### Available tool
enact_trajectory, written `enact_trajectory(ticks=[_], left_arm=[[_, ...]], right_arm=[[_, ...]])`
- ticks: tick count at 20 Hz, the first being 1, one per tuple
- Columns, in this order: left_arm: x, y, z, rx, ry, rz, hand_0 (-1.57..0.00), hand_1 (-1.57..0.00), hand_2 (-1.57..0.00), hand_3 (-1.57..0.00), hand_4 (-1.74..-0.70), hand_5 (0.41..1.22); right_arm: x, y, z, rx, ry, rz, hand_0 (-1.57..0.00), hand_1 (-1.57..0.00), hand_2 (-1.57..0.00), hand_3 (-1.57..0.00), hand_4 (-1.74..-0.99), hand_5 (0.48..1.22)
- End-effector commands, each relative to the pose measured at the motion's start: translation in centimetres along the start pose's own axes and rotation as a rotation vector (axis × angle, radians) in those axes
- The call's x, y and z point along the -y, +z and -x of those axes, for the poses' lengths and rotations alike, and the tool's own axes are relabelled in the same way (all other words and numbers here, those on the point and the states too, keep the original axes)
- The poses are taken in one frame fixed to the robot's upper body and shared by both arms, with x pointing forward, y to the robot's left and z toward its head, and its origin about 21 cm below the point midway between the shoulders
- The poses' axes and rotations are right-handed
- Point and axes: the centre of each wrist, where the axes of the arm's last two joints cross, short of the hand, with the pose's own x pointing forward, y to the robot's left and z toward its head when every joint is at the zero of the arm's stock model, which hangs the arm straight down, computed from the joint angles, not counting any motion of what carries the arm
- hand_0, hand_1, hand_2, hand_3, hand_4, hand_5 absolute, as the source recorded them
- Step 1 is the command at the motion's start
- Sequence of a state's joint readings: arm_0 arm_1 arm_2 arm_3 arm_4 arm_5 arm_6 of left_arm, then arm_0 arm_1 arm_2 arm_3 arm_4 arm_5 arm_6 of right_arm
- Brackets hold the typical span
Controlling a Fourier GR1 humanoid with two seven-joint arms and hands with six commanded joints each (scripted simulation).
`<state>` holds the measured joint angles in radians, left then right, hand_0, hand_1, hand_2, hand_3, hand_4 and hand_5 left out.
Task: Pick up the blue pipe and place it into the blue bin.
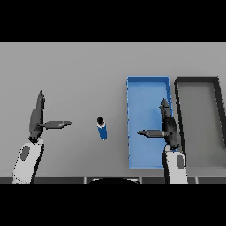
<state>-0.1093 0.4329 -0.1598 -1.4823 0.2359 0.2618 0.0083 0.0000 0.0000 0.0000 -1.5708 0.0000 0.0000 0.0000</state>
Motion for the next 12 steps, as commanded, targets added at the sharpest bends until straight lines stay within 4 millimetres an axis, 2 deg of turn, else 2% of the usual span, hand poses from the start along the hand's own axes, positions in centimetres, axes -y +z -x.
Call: enact_trajectory(ticks=[1, 6, 7, 9, 12], left_arm=[[0.1, -0.1, 0.0, 0.004, 0.001, 0.000, 0.00, 0.00, 0.00, 0.00, -0.97, 0.593], [1.3, -0.5, -0.1, 0.006, 0.002, 0.005, 0.00, 0.00, 0.00, 0.00, -0.97, 0.593], [0.1, 0.1, 0.2, 0.048, -0.071, 0.118, 0.00, 0.00, 0.00, 0.00, -0.97, 0.593], [-2.2, 0.7, 0.8, 0.065, -0.148, 0.224, 0.00, 0.00, 0.00, 0.00, -0.96, 0.590], [-2.3, 0.6, 1.2, 0.070, -0.160, 0.285, 0.00, 0.00, 0.00, 0.00, -0.96, 0.595]], right_arm=[[0.1, -0.1, 0.0, -0.002, 0.000, 0.002, 0.00, 0.00, 0.00, 0.00, -1.205, 0.629], [1.0, -1.0, 0.0, -0.013, 0.005, 0.005, 0.00, 0.00, 0.00, 0.00, -1.205, 0.629], [2.4, -0.1, -0.6, 0.089, 0.143, -0.026, 0.00, 0.00, 0.00, 0.00, -1.205, 0.629], [3.4, 1.5, -1.1, 0.149, 0.273, -0.080, 0.00, 0.00, 0.00, 0.00, -1.197, 0.627], [3.4, 1.9, -1.2, 0.121, 0.307, -0.099, 0.00, 0.00, 0.00, 0.00, -1.196, 0.623]])
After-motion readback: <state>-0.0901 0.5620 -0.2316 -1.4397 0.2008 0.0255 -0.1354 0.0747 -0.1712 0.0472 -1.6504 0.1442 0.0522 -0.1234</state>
